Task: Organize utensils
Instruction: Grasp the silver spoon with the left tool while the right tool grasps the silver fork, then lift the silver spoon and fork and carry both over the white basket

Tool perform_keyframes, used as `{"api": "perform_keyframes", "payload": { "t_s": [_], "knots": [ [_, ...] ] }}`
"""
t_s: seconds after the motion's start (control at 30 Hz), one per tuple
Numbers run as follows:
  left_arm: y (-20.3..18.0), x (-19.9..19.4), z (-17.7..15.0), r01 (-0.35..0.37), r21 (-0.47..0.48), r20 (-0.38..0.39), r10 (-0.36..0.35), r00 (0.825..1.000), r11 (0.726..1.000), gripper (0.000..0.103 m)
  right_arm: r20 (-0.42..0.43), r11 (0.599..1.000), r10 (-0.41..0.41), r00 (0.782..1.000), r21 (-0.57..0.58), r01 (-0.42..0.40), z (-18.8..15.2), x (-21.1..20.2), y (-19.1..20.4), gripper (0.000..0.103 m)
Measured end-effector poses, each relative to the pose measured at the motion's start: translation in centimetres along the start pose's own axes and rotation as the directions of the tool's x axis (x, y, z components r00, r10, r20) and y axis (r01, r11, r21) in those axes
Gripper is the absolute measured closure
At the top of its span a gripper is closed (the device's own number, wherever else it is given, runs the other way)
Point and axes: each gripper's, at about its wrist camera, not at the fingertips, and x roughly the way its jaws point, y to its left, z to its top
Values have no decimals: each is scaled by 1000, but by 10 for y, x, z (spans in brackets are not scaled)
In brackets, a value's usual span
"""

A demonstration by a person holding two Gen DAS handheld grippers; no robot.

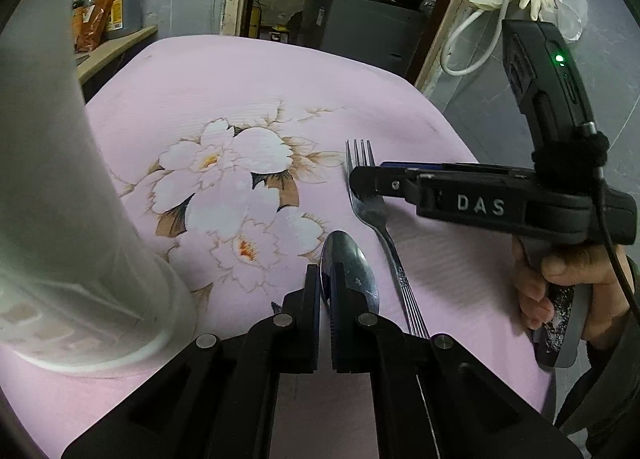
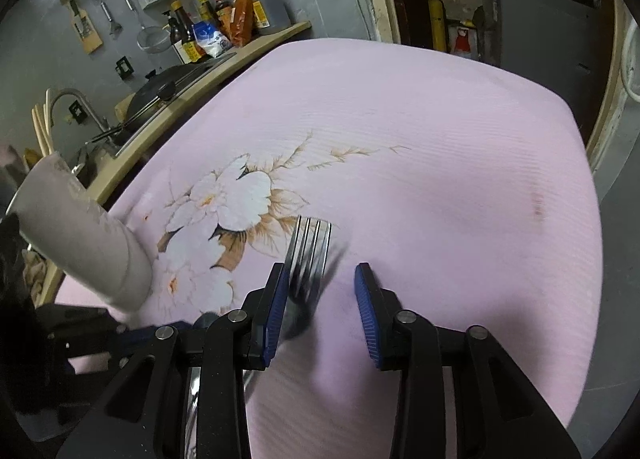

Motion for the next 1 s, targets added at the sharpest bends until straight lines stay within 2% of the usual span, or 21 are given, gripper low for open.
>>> {"api": "perform_keyframes", "payload": {
  "t_s": [0.03,0.13,0.37,0.57,0.7,0.77,0.8,0.83,0.9,1.0],
  "knots": [
    [0,-1,-1,0,-3,1,0,1000,1000,101,3,1000,16,1000,5,-16,-1,-1,-1,91],
    [1,-3,-2,1,-12,2,-1,1000,1000,101,12,1000,23,1000,6,-23,-5,-4,-1,96],
    [13,-16,-7,14,-62,2,-14,1000,998,102,8,997,-27,1000,-74,27,-22,-16,17,97],
    [35,-37,-16,41,-136,-3,-42,999,990,102,-22,994,-11,1000,-106,8,-48,-29,30,96],
    [51,-55,-24,49,-184,14,-48,999,982,103,-1,994,-59,998,-96,59,-58,-34,34,93],
    [57,-62,-27,48,-194,18,-46,999,980,103,16,996,-63,998,-61,64,-59,-34,38,84],
    [59,-65,-28,45,-195,20,-42,999,980,103,20,996,-65,998,-53,66,-59,-33,41,76],
    [60,-67,-28,42,-193,22,-39,999,980,103,26,994,-94,995,-48,95,-59,-31,47,72],
    [59,-70,-28,37,-189,28,-32,999,981,103,35,985,-158,987,-67,160,-58,-26,59,70],
    [62,-73,-29,40,-184,36,-34,999,982,103,54,954,-283,957,-82,287,-59,-17,73,70]
  ]
}}
